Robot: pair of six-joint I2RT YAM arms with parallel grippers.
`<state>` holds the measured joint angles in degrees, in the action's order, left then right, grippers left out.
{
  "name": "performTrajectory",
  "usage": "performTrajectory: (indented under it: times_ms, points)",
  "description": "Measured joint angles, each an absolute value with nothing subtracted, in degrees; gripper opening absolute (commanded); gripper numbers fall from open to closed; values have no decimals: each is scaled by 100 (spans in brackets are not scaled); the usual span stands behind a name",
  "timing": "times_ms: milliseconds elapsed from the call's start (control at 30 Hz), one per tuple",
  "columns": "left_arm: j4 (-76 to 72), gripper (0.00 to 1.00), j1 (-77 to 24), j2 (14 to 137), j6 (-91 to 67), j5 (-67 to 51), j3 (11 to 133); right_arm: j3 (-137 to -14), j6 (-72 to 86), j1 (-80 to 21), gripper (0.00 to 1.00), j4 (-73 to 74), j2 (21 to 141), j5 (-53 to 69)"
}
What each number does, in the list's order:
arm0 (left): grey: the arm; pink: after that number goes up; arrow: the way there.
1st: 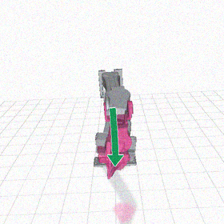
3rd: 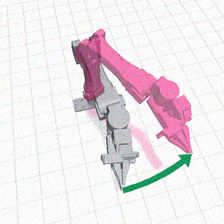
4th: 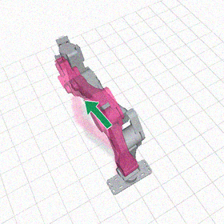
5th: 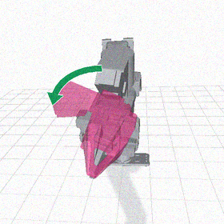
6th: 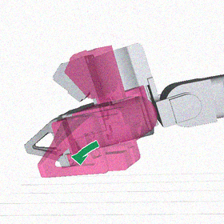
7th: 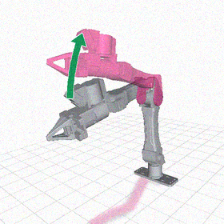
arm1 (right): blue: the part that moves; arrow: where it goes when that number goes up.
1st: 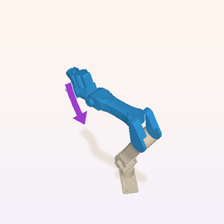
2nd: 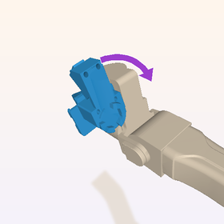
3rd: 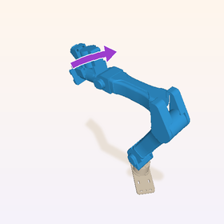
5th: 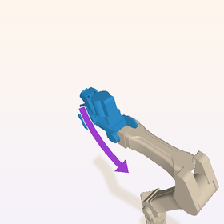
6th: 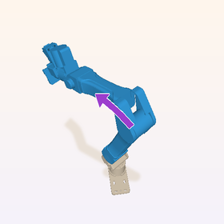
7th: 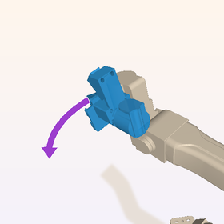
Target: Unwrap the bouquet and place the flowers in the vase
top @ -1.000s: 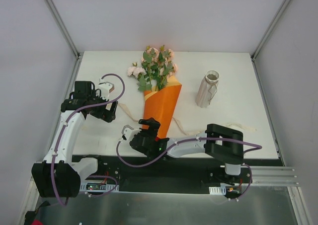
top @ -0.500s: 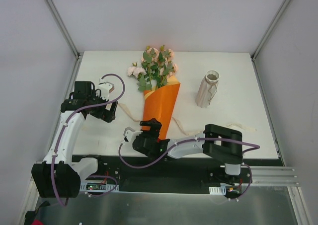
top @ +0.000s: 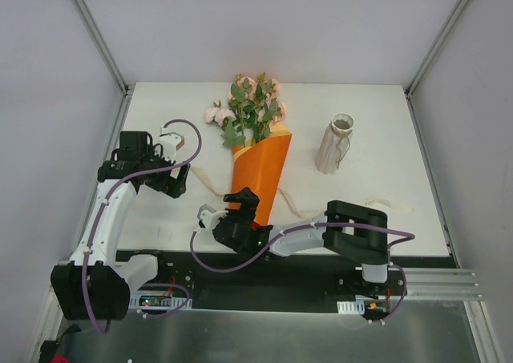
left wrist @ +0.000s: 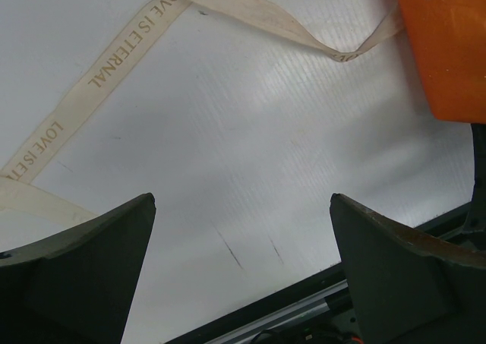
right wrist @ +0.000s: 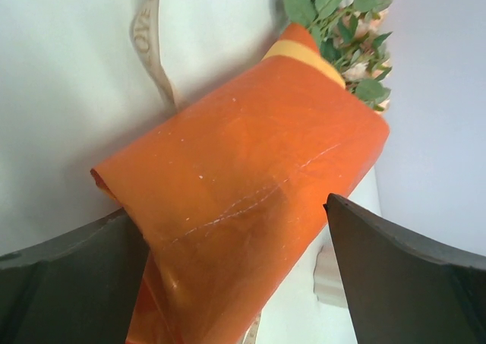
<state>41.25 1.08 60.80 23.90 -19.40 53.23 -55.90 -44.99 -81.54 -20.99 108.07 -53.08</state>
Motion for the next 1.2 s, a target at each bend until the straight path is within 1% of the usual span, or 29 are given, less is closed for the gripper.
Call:
performTrajectory:
  times_ms: [100,233,267,367,467,600,700,733,933,1033,1200]
  points:
    - [4125,99,108,6084,2405,-1942,5323,-5723,-4923,-8119,99,-2703,11124,-5546]
    - [4128,99,108,6141,2405,-1942,5323,-5793,-5435,-8073,91,-3459,11426,-5830]
    - [4128,99,108,6154,2405,-1940,5323,-5793,-5505,-8071,88,-3621,11430,-5896]
    - [4128,99,108,6171,2403,-1940,5323,-5793,-5596,-8060,87,-4021,11310,-6029]
    - [4130,99,108,6169,2403,-1942,5323,-5780,-5660,-8075,88,-4333,10906,-6145]
    - [4132,99,108,6143,2403,-1942,5323,-5730,-5771,-8130,89,-4912,10086,-6353]
    - [4139,99,108,6110,2403,-1942,5323,-5649,-5970,-8165,94,-5537,9686,-6591]
    - [4145,99,108,6093,2403,-1942,5323,-5601,-6082,-8167,97,-5767,9642,-6705]
    - [4259,99,108,6023,2403,-1946,5400,-5137,-7262,-8281,99,-6912,9644,-7419]
    - [4307,99,108,6025,2401,-1964,5529,-4871,-7677,-8462,100,-7067,9485,-7719]
    - [4355,99,-119,6036,2357,-2029,5813,-4602,-7981,-8652,100,-7168,8670,-8169]
